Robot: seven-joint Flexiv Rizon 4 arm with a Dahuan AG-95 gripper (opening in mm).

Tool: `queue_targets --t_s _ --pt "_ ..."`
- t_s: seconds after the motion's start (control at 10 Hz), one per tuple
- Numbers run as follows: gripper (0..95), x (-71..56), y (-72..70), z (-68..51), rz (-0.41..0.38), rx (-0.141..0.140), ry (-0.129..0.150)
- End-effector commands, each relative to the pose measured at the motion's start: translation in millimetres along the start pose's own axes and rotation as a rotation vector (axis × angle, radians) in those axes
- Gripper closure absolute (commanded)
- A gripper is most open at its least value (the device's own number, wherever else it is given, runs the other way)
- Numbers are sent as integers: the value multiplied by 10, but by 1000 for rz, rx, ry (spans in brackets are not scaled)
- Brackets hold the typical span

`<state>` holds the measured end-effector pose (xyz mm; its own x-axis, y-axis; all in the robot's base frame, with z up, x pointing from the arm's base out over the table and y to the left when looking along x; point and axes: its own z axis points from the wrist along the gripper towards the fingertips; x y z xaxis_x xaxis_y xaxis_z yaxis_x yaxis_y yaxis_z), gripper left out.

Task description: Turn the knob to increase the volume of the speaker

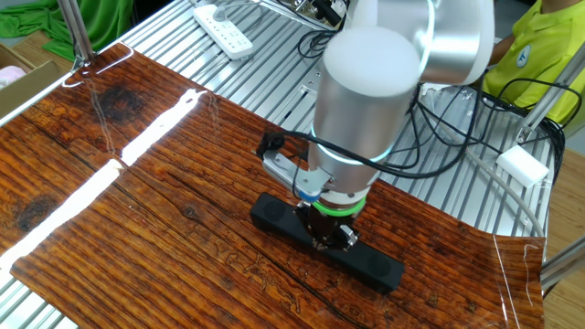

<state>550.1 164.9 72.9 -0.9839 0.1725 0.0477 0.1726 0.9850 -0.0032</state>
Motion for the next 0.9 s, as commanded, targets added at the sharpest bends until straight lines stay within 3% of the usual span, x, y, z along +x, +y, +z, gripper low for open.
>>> queue_targets --t_s 0.1,0.3,0.6,0.9 --pt "950 6 1 -1 -1 0 19" --pt "950 6 1 -1 -11 2 29" --pt "950 6 1 -1 -40 -30 41" --pt "950 6 1 -1 -60 -20 22"
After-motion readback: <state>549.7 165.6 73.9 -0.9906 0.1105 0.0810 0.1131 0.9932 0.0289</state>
